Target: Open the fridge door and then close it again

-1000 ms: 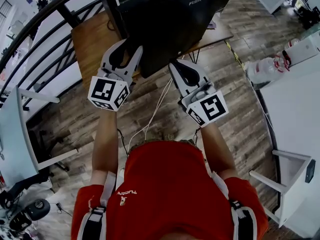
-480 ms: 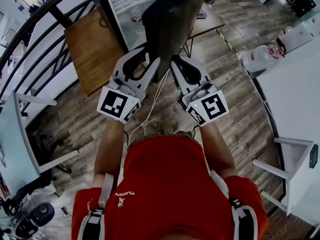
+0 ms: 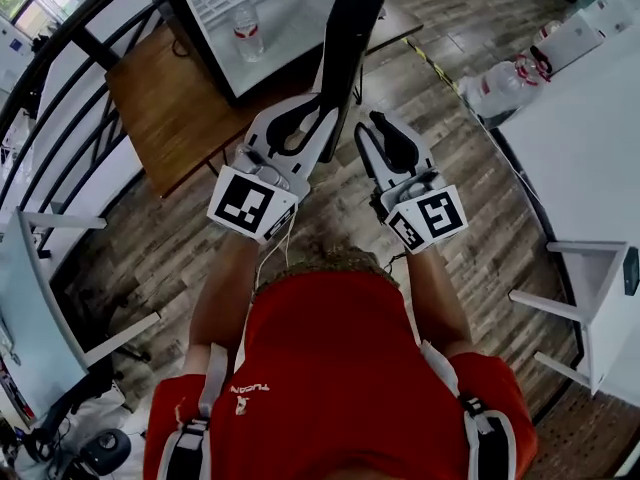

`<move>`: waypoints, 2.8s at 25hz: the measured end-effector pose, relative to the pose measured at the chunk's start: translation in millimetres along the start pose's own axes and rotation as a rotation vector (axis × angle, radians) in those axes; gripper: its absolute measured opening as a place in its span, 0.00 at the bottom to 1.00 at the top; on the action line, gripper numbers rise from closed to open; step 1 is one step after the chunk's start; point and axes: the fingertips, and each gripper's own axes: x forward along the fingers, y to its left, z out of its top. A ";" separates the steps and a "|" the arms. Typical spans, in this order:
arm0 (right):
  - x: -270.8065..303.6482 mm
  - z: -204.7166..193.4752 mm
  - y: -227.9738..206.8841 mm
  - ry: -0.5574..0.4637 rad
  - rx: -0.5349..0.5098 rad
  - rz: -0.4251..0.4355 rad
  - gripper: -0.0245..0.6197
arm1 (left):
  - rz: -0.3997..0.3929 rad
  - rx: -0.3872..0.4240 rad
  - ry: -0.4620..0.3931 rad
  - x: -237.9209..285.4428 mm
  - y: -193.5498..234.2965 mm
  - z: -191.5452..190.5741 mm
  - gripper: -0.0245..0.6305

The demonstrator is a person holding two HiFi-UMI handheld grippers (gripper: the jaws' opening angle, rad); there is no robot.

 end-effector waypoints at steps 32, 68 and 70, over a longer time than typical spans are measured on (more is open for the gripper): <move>-92.8 -20.7 -148.4 0.080 -0.099 0.038 0.38 | 0.236 0.018 0.043 80.1 -122.8 -20.5 0.05; -121.8 -17.1 -255.5 0.034 0.003 0.106 0.33 | 0.612 0.063 0.111 -72.3 -59.5 -6.3 0.05; -122.4 -15.8 -250.3 0.037 -0.009 0.101 0.33 | 0.607 0.061 0.109 -71.3 -58.9 -6.5 0.05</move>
